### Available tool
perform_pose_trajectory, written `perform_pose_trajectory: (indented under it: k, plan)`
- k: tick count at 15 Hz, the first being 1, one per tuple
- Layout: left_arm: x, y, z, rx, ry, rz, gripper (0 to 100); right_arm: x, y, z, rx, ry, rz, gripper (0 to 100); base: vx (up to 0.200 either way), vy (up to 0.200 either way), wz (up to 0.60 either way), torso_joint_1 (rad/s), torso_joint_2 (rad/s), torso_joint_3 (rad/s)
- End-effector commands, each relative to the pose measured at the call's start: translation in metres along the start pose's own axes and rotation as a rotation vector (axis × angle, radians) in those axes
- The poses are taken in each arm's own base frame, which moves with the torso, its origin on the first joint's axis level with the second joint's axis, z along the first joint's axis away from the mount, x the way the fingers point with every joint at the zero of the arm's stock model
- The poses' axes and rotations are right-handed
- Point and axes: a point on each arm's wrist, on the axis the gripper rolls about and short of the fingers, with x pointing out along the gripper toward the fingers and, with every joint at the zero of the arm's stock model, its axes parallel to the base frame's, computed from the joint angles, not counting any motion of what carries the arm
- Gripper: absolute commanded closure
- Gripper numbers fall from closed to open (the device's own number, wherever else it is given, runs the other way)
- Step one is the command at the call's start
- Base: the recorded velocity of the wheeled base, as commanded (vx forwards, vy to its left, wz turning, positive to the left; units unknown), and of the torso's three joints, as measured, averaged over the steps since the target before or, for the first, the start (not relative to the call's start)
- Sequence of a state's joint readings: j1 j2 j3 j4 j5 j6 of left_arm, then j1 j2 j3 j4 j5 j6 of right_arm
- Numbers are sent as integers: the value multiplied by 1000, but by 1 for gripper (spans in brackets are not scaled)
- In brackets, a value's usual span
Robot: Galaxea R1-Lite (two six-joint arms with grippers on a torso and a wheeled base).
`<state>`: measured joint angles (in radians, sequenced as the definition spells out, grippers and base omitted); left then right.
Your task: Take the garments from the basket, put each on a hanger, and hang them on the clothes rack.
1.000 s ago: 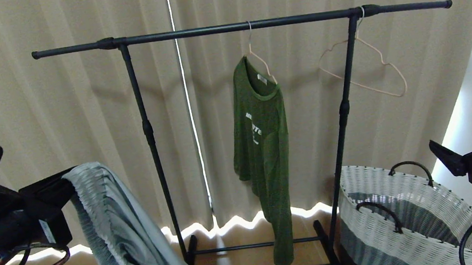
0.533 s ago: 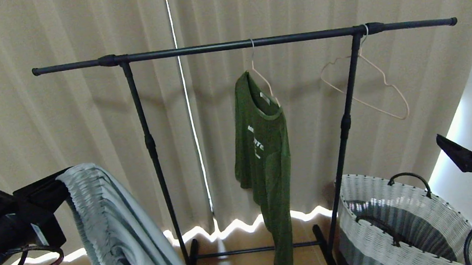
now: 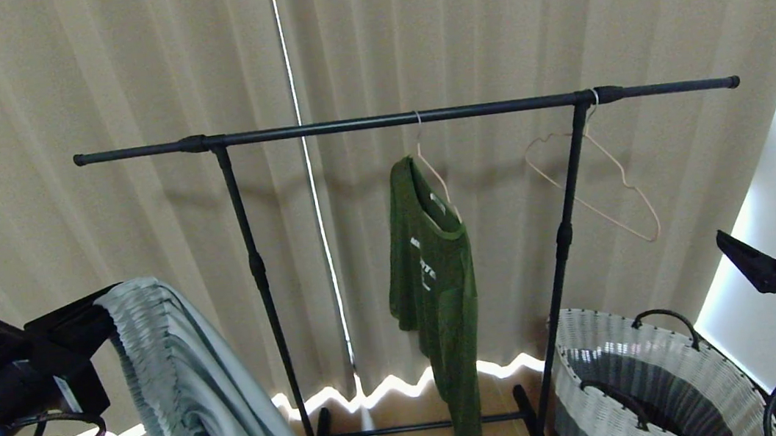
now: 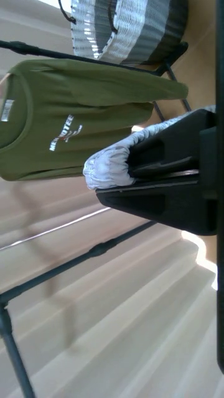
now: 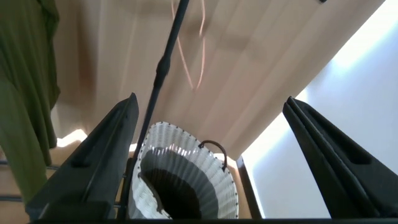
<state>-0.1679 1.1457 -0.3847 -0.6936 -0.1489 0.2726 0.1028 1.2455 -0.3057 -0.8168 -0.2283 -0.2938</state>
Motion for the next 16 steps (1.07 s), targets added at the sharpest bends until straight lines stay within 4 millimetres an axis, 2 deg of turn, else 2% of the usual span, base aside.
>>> perform_pose_trajectory:
  k: [1,4,8,9,13,16]
  plan:
    - [-1,0,-1,0,4,4,100,-5,1,-5,-1,10,8,0,0,0,0,193,-383,-193]
    - [-4,2,0,3,-11,18,100,-7,1,-7,12,10,9,0,0,0,0,64,-129,-71]
    - [-6,3,-2,2,-5,29,100,-23,2,-21,45,31,19,0,0,0,0,0,0,0]
    - [-6,3,-2,2,-3,30,100,-24,1,-19,47,21,18,0,0,0,0,0,0,0]
    - [-5,3,-3,1,3,29,100,-8,-4,13,63,-60,-7,0,0,0,0,0,0,0]
    - [-5,4,0,1,-14,33,100,-9,1,-4,48,1,16,0,0,0,0,0,0,0]
